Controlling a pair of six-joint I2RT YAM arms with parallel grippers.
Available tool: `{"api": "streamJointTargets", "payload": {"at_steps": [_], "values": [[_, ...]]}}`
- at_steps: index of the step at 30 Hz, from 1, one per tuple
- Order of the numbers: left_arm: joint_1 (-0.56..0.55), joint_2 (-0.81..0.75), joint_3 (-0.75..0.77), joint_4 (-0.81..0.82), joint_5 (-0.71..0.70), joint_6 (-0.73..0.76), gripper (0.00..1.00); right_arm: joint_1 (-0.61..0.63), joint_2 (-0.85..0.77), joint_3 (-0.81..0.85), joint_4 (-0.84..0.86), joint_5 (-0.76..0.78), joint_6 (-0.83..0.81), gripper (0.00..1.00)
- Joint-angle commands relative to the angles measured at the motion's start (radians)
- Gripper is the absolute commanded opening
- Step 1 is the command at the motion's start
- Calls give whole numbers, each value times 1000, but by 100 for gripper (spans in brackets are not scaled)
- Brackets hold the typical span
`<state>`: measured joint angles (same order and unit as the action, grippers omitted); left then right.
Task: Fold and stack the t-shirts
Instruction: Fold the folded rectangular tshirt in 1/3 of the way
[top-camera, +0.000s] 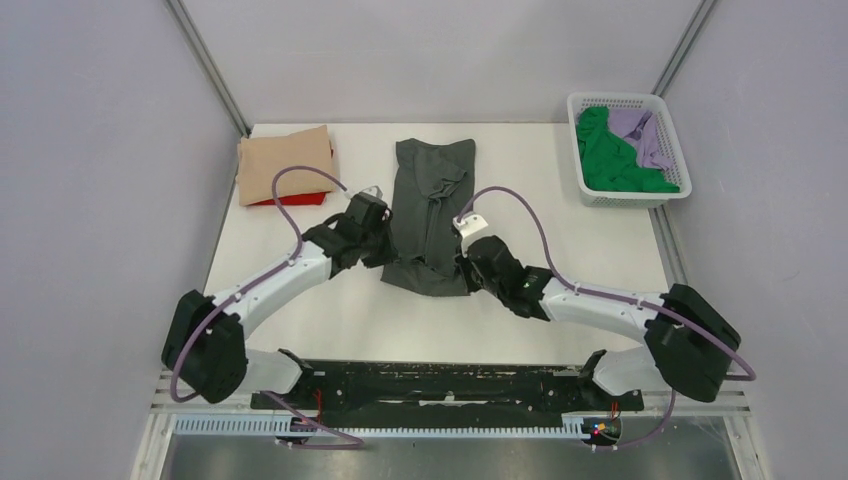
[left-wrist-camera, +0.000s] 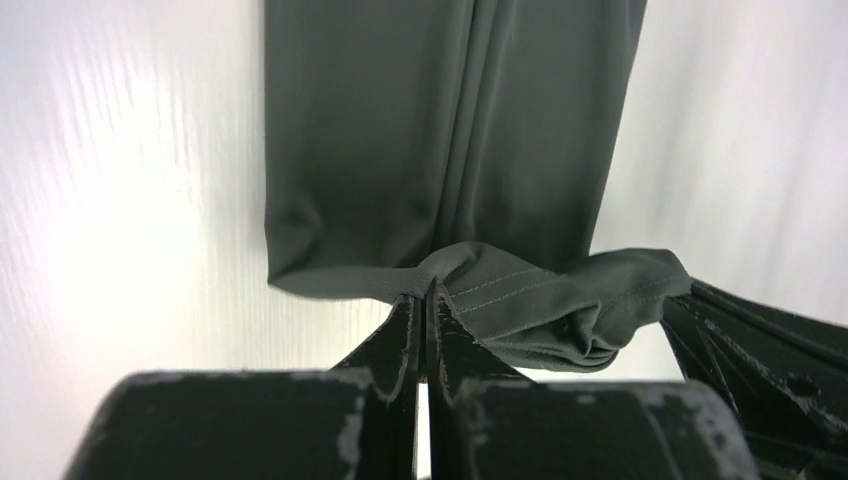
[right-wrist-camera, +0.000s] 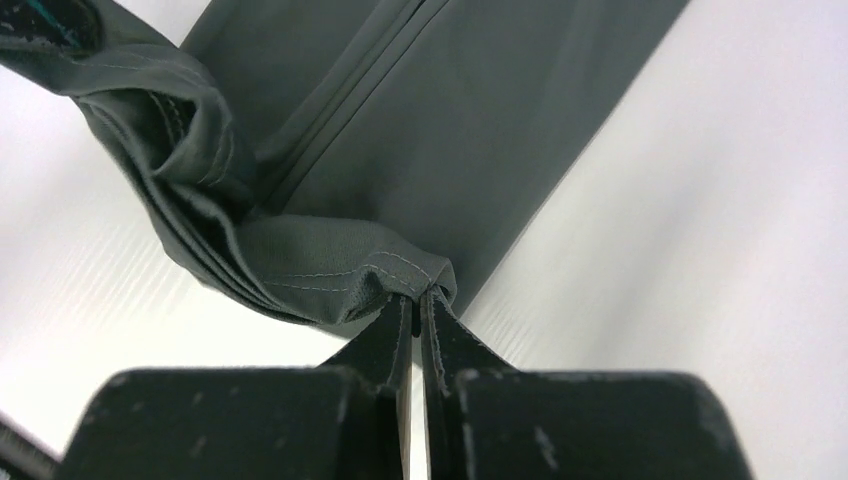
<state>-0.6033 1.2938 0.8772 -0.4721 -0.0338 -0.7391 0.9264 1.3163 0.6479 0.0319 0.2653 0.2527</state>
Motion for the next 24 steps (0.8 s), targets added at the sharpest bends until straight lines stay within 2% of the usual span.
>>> {"api": "streamJointTargets", "payload": {"at_steps": [1, 9, 24], "values": [[54, 145, 152, 52, -56, 79, 2, -79, 105, 125, 79, 34, -66, 0], [114, 368, 375, 38, -146, 126, 2, -207, 302, 302, 129, -26, -107, 0], [179, 656, 651, 23, -115, 180, 3, -366, 516, 471, 150, -94, -129, 0]]}}
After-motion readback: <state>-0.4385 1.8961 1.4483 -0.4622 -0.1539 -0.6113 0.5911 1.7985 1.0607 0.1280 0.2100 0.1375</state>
